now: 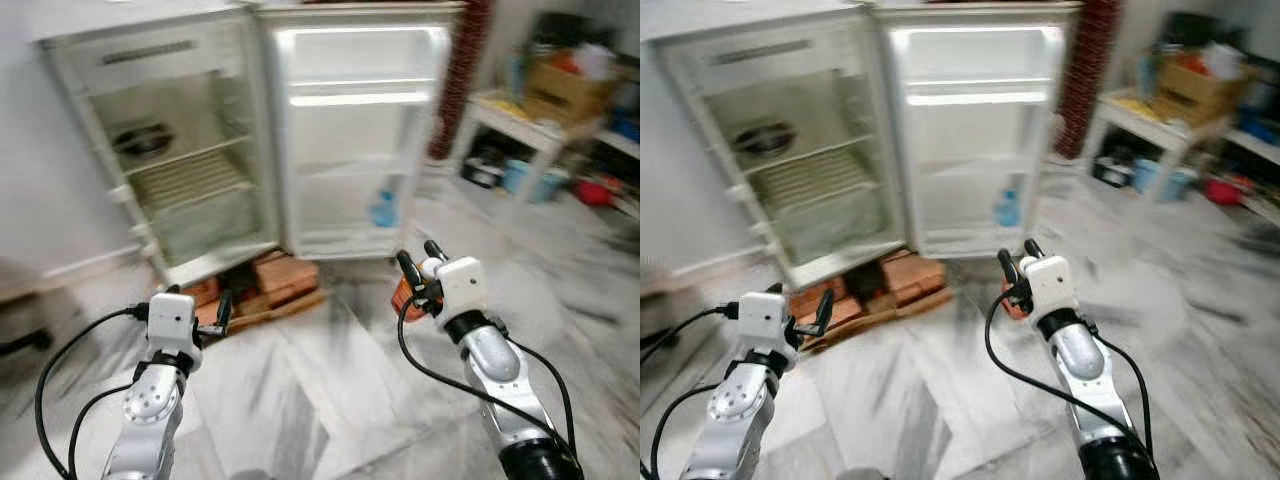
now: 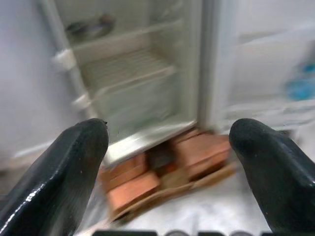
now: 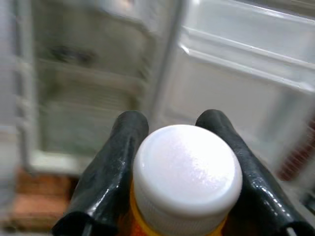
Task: Restocking fridge
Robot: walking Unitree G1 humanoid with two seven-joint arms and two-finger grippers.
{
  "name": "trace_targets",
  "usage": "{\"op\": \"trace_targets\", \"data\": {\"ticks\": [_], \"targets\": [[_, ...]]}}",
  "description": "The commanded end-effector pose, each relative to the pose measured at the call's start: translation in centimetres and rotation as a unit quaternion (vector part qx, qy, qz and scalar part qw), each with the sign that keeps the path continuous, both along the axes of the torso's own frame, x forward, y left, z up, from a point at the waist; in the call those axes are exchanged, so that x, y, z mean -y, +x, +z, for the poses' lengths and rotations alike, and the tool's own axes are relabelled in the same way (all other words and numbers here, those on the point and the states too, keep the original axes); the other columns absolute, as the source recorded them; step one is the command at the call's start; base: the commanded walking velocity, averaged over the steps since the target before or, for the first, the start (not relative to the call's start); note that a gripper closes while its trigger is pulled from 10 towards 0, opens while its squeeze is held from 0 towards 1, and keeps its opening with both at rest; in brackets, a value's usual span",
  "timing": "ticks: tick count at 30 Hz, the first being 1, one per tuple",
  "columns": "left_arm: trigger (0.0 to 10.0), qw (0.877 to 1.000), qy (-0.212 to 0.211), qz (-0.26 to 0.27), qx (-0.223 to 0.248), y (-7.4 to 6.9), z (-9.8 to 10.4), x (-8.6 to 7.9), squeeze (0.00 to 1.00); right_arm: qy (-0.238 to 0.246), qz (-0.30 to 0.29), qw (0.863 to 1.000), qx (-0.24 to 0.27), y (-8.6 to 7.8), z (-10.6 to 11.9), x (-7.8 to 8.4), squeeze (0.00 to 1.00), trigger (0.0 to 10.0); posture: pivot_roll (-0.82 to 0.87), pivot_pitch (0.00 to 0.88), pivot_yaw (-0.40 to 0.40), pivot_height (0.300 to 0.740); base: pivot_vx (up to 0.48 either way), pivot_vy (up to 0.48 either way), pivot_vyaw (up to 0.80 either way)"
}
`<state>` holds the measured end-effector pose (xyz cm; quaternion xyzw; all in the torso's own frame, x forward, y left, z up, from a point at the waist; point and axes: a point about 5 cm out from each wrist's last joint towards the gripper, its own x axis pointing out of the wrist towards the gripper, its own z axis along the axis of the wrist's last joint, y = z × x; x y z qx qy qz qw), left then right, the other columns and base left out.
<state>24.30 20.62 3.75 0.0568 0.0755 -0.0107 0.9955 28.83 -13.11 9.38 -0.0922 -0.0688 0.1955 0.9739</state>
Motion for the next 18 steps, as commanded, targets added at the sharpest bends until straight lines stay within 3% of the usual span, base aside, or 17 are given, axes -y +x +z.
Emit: {"op": "trace_targets", "data": {"ticks": [1, 7, 15, 18], "targets": [[10.0, 1.000, -0.002, -0.017, 0.018, 0.68, 0.74, 1.06, 0.00, -0.009, -0.018, 1.000, 0.007, -0.06, 0.23, 1.46, 0.00, 10.0, 0.01, 0.000, -0.051, 0.740, 0.454, 0.000, 0.76], [10.0, 1.000, 0.000, -0.019, 0.018, 0.70, 0.72, 1.21, 0.00, -0.007, -0.016, 1.000, 0.008, 0.00, 0.30, 1.38, 0.00, 10.0, 0.01, 0.000, -0.049, 0.740, 0.441, 0.000, 0.70], [10.0, 1.000, 0.001, -0.021, 0.017, 0.78, 0.66, 1.32, 0.00, 0.000, -0.020, 1.000, 0.007, 0.05, 0.26, 1.44, 0.00, 10.0, 0.01, 0.000, -0.048, 0.740, 0.424, 0.000, 0.00], [10.0, 1.000, 0.000, -0.022, 0.016, 0.82, 0.64, 1.43, 0.00, 0.001, -0.020, 1.000, 0.007, 0.07, 0.26, 1.47, 0.00, 10.0, 0.01, 0.000, -0.049, 0.740, 0.375, -0.295, 0.00]]}}
